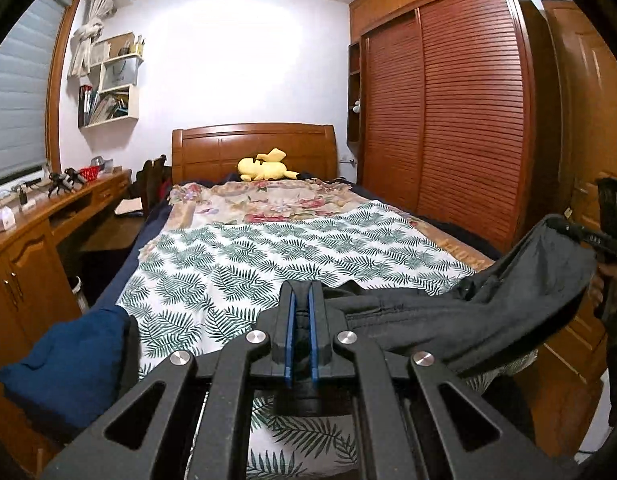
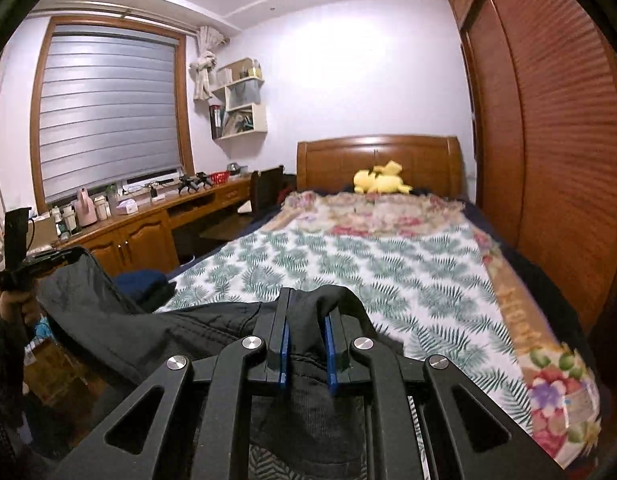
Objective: Fold large clothes
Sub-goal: 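Lift the hem with both tools and fold it over toward the collar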
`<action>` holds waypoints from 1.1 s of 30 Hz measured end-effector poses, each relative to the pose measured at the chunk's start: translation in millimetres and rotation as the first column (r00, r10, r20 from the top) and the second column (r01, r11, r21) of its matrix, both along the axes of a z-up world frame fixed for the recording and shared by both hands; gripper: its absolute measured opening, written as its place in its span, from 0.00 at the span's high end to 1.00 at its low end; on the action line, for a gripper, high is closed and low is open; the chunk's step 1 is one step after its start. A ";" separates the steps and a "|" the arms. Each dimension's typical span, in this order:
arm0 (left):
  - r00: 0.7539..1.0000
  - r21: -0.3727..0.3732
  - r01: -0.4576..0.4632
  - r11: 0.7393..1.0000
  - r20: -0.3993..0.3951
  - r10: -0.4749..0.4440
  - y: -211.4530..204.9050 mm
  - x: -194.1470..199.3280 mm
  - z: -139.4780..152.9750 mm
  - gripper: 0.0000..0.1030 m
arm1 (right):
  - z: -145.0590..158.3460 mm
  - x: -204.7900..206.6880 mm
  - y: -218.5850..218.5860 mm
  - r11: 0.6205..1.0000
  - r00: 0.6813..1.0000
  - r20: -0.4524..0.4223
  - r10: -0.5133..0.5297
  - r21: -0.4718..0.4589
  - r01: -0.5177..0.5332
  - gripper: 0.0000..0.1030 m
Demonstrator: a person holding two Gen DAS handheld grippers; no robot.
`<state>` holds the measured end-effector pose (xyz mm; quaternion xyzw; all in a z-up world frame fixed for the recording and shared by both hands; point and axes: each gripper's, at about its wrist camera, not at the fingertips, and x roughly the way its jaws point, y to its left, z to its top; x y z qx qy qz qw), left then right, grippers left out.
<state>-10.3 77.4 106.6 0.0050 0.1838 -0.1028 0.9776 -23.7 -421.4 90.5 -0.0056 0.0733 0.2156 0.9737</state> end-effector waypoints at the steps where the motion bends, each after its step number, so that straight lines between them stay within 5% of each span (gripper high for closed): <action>1: 1.000 0.005 0.000 1.000 -0.008 0.000 -0.1 3.2 -5.7 0.94 | -5.9 -0.6 2.3 1.000 1.000 -0.001 0.008 -0.002 -0.008 0.87; 8: 0.988 -0.033 -0.025 0.999 -0.155 0.019 3.0 68.7 -71.4 0.94 | -92.7 78.8 10.7 0.999 0.985 -0.172 0.007 -0.030 -0.013 0.87; 14: 0.980 -0.009 -0.058 0.998 -0.190 0.056 -3.2 120.1 -102.1 0.94 | -134.5 146.9 -7.2 0.997 0.970 -0.242 -0.002 0.077 0.021 0.87; 19: 0.983 -0.009 -0.088 0.996 -0.164 0.085 -1.3 164.6 -106.7 0.94 | -145.2 208.3 -9.8 0.984 0.960 -0.280 -0.031 0.161 0.079 0.87; 25: 0.988 -0.020 -0.116 0.993 -0.104 0.113 -9.7 208.4 -113.7 0.93 | -128.7 280.4 23.9 0.988 0.948 -0.301 -0.099 0.087 0.131 0.86; 33: 0.990 -0.050 -0.110 0.993 -0.091 0.105 -9.0 256.9 -130.3 0.93 | -113.0 310.4 63.8 0.986 0.932 -0.323 -0.164 -0.033 0.162 0.86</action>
